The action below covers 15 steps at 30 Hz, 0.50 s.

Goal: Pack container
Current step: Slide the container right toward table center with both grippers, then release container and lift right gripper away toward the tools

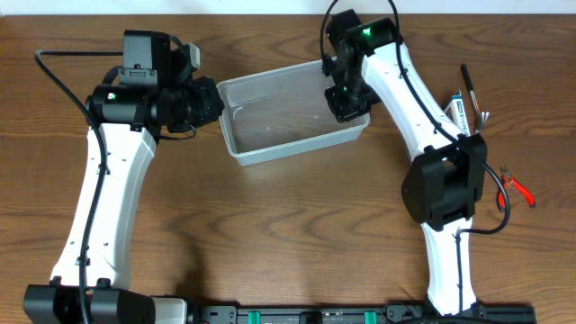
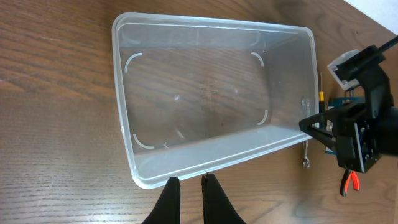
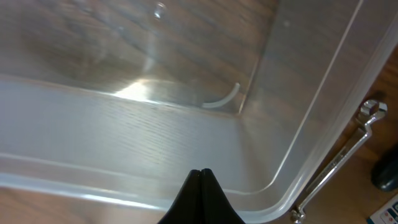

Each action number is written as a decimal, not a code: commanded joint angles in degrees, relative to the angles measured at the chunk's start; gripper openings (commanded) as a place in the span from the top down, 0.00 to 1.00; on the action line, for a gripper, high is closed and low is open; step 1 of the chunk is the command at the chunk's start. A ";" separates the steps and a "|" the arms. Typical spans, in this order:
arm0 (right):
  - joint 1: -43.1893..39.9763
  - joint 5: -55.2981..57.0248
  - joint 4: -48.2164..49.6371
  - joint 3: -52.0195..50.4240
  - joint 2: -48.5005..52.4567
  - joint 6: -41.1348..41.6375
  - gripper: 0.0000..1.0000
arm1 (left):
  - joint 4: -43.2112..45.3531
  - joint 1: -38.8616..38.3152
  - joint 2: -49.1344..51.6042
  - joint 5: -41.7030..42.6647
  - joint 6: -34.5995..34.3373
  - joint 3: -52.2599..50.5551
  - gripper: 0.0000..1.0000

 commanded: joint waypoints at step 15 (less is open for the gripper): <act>-0.35 2.25 -3.23 -5.86 -0.83 3.50 0.98 | -1.27 -0.07 0.02 -0.70 1.01 0.76 0.94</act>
